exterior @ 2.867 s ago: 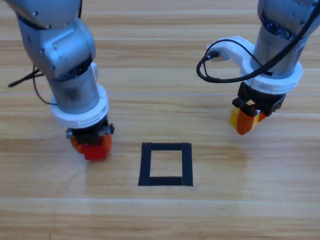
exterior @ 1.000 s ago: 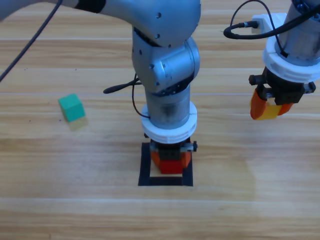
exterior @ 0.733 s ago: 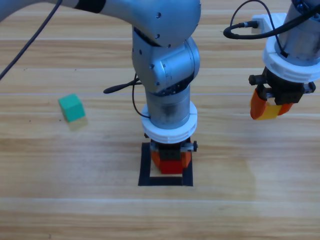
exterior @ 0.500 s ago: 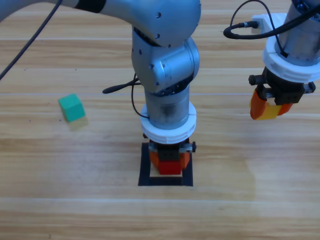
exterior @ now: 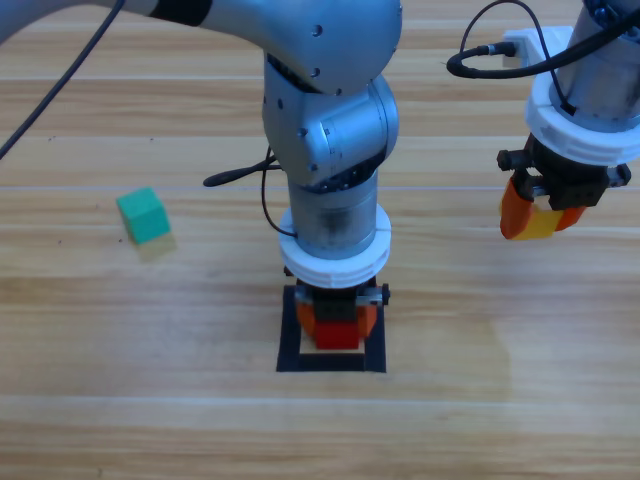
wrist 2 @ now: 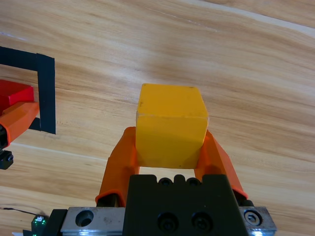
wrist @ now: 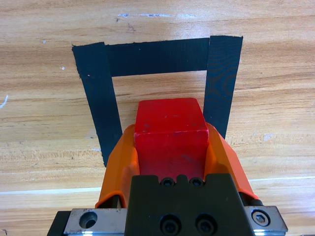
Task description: Stack the blocks in the rectangular block: red at the bottom, yellow in the middle, green on top
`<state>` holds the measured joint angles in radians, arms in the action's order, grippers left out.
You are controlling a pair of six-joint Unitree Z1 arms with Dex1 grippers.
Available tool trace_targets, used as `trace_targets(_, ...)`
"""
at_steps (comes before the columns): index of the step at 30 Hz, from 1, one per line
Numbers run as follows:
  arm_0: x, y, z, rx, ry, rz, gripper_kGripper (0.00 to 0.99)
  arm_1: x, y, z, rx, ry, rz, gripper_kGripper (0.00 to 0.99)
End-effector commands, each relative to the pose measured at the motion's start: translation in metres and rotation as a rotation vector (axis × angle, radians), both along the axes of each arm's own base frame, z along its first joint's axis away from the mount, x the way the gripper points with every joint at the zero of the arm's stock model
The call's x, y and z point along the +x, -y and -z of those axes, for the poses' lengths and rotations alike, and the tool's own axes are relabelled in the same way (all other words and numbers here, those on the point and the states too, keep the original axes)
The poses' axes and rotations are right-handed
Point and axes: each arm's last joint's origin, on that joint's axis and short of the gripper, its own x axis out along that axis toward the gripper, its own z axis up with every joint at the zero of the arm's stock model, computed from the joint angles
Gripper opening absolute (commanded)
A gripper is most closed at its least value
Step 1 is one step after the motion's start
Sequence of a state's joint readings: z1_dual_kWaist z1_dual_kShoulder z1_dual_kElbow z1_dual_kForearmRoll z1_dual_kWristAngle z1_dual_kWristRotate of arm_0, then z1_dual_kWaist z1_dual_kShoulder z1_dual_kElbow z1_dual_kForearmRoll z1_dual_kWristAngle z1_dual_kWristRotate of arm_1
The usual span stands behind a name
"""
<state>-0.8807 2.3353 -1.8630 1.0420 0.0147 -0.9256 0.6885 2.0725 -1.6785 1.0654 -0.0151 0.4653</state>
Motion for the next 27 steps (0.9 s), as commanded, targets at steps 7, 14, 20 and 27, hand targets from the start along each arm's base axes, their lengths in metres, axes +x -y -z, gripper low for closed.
trace_targets(7, -0.002, 0.005, 0.016, 0.038, -0.018, 0.009, 0.99, 0.001, 0.006, 0.005, 0.002, -0.014, 0.01, 0.0)
trace_targets(14, -0.004, 0.001, -0.034, -0.029, 0.052, 0.009, 0.99, -0.005, 0.009, -0.009, 0.018, 0.016, 0.028, 0.0)
trace_targets(20, 0.008, -0.029, -0.136, -0.091, 0.166, -0.035, 0.99, -0.019, 0.0, -0.023, 0.003, 0.079, 0.041, 0.0)
trace_targets(27, 0.028, -0.16, -0.182, -0.034, 0.184, -0.105, 0.99, -0.036, -0.036, -0.035, 0.021, 0.069, 0.013, 0.0)
